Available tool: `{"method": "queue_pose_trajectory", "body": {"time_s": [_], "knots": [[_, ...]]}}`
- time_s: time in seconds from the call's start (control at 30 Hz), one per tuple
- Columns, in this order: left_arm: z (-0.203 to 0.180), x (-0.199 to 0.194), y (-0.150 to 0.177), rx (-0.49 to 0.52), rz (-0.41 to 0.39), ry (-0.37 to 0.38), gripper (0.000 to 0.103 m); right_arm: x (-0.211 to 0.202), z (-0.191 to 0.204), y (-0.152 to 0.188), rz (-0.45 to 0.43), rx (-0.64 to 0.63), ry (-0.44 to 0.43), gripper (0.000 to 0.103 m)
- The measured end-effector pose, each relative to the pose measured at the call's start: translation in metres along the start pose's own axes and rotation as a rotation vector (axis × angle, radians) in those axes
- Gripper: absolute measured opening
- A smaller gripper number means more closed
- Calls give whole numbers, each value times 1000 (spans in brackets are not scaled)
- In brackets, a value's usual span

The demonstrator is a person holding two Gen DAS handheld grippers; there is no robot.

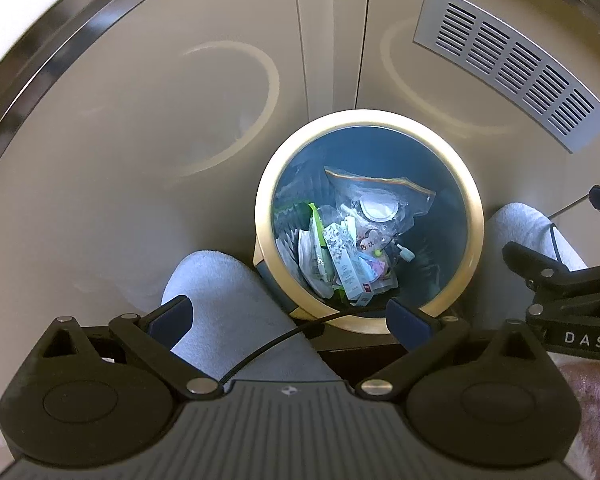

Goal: Collect trash

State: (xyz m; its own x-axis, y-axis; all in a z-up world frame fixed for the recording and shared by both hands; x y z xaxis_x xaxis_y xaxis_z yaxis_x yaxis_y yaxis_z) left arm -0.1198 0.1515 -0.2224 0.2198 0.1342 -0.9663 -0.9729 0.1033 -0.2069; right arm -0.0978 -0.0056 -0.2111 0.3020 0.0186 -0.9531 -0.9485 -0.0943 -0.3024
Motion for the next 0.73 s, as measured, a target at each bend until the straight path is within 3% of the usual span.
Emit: {"method": "queue_pose_trajectory", "body": {"time_s": [0.73], "knots": [[5,-7,0,-7,-14,-10,103,-5,0,-2,-19,-4,-1,103]]}}
Point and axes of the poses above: each gripper's, at about its wrist camera, not at the fingertips, and x roughly the way its jaws point, z to its left, y to its underside, the point moved 5 cm from there along x, roughly the way its jaws point, and after that the axes turned 2 degrees about z, right-handed, at the moved point
